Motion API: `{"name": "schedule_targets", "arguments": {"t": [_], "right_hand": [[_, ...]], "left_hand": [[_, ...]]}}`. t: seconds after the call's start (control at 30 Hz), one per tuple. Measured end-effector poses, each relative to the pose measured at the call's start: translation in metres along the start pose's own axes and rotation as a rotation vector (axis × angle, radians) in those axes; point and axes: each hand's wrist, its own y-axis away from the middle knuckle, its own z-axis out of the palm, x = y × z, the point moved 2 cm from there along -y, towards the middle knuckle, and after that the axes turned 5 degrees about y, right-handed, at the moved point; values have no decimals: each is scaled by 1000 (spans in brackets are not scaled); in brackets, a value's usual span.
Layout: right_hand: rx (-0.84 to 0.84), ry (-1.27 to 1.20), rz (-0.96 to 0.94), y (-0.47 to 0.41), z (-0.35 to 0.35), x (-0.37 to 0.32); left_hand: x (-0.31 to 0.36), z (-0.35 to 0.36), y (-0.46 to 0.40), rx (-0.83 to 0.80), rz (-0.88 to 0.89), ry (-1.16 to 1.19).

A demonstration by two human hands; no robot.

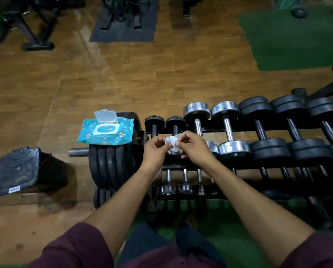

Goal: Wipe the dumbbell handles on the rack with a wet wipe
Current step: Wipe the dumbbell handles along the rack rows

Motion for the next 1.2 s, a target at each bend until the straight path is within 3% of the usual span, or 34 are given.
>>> {"name": "schedule_targets", "arguments": {"t": [0.17, 0.4, 0.6, 0.8, 1.2], "right_hand": [[-110, 293, -156, 1, -5, -1], [5, 423, -187, -11, -1, -1], [52, 517, -157, -23, 7, -2], [87, 593, -186, -42, 18, -6], [-197, 647, -269, -121, 32, -3]], "left_hand": [[0, 6, 5, 27, -49, 105], [-8, -14, 14, -94, -86, 1], [-18, -47, 13, -20, -29, -107], [-34, -82, 7, 51, -95, -252], [-34, -62, -52, 149, -252, -590]]}}
